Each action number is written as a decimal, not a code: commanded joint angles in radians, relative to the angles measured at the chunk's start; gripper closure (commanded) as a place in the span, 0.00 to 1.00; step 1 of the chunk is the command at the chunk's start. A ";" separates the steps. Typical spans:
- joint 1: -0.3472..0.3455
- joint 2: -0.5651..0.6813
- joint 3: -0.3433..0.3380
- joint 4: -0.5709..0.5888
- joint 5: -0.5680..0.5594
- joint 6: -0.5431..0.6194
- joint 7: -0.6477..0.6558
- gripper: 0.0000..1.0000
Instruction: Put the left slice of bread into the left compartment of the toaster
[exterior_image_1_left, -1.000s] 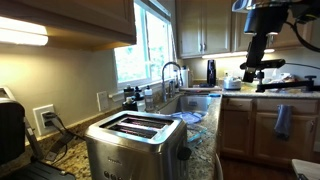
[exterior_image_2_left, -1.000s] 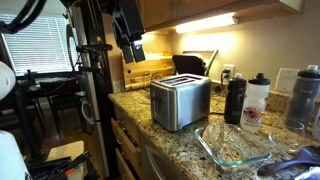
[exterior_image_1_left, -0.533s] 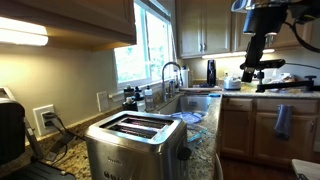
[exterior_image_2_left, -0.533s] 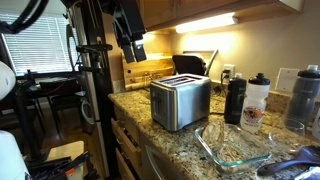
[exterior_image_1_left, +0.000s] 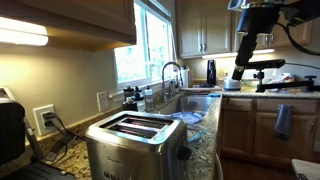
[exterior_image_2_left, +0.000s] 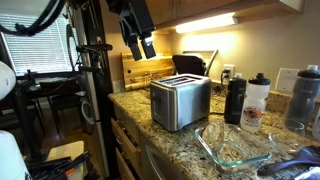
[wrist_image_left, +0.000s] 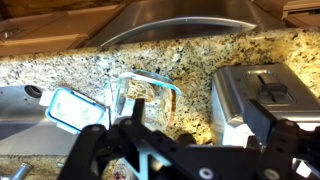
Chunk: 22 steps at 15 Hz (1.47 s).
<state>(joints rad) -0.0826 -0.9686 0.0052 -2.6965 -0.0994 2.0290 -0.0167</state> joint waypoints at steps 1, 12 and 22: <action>-0.011 0.031 0.001 -0.004 -0.024 0.063 0.030 0.00; -0.011 0.126 0.004 0.013 -0.012 0.170 0.057 0.00; -0.023 0.241 0.013 0.055 -0.023 0.237 0.080 0.00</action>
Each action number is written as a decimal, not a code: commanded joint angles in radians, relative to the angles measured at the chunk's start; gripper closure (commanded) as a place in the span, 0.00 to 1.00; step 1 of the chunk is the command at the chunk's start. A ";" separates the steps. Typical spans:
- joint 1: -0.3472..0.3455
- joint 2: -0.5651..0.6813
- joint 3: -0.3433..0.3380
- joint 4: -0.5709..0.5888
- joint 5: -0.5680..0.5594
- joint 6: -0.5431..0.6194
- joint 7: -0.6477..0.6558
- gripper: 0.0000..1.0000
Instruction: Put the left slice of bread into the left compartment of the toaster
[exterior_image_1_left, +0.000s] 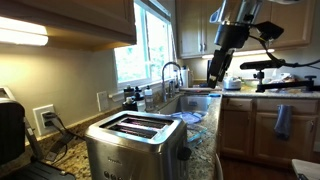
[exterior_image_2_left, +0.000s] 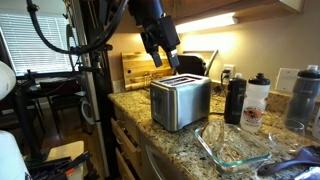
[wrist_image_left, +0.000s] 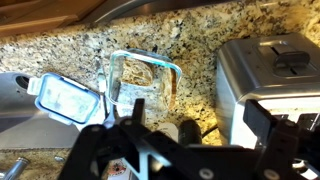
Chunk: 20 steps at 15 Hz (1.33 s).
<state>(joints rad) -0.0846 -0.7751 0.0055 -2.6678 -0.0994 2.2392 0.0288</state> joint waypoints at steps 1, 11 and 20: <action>-0.023 0.058 0.014 0.030 -0.024 0.032 0.038 0.00; -0.048 0.186 0.014 0.094 -0.046 0.061 0.069 0.00; -0.054 0.276 0.004 0.124 -0.038 0.132 0.089 0.00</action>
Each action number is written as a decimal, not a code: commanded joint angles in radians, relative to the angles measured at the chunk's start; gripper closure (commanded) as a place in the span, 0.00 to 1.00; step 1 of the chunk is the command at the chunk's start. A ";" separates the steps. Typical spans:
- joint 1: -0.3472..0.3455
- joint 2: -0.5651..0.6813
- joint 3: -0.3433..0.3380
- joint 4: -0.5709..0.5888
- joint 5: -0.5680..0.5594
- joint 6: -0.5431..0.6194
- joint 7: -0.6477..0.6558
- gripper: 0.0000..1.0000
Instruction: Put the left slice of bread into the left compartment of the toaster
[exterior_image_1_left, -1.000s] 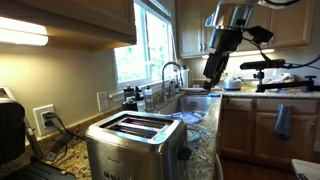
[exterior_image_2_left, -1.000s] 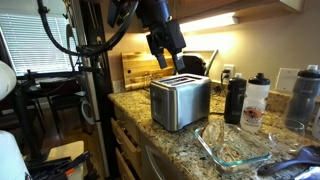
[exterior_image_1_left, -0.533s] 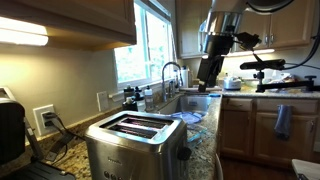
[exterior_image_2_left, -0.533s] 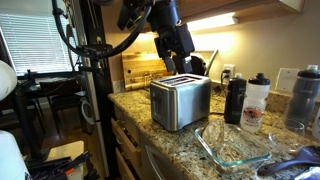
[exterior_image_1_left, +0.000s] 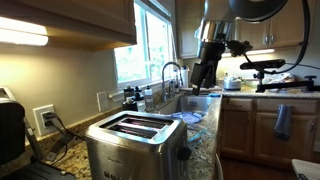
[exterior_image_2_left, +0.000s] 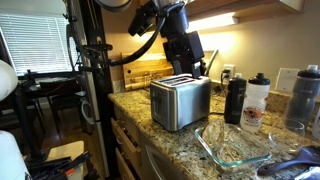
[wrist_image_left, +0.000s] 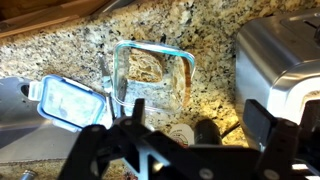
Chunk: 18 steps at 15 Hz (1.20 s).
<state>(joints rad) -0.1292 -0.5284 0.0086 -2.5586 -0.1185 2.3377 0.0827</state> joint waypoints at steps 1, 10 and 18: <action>-0.010 0.039 0.000 0.016 -0.018 0.046 0.039 0.00; -0.021 0.112 0.001 0.020 -0.018 0.126 0.091 0.00; -0.017 0.184 0.004 0.029 -0.013 0.172 0.135 0.00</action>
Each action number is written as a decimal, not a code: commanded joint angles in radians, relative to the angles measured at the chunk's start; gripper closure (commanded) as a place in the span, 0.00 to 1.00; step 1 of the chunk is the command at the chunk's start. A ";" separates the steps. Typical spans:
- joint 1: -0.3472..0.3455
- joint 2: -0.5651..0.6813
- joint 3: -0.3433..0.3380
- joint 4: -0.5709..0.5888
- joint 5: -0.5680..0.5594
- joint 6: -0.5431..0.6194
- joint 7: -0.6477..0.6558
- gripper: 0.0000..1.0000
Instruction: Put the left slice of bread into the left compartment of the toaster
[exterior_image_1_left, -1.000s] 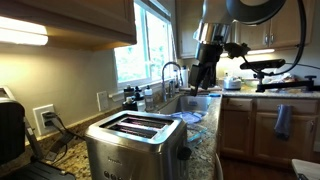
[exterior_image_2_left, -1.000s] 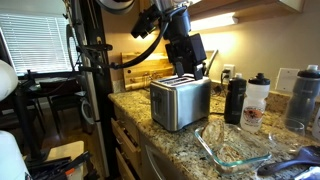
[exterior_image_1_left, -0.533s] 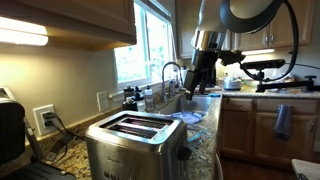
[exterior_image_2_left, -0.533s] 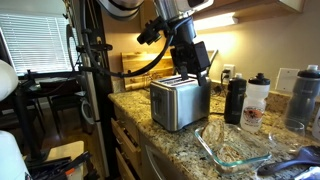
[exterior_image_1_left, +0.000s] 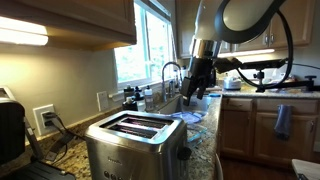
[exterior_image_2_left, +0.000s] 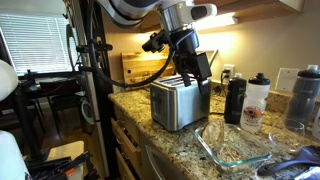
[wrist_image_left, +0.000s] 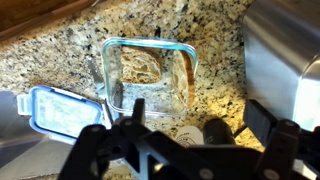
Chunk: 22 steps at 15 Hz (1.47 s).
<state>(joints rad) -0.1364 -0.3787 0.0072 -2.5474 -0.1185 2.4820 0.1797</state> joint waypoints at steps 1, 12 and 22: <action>-0.009 0.044 0.005 0.022 -0.012 0.033 0.041 0.00; -0.004 0.159 -0.004 0.079 -0.019 0.066 0.075 0.00; -0.003 0.242 -0.013 0.111 -0.034 0.102 0.119 0.00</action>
<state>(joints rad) -0.1364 -0.1624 0.0027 -2.4512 -0.1186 2.5598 0.2543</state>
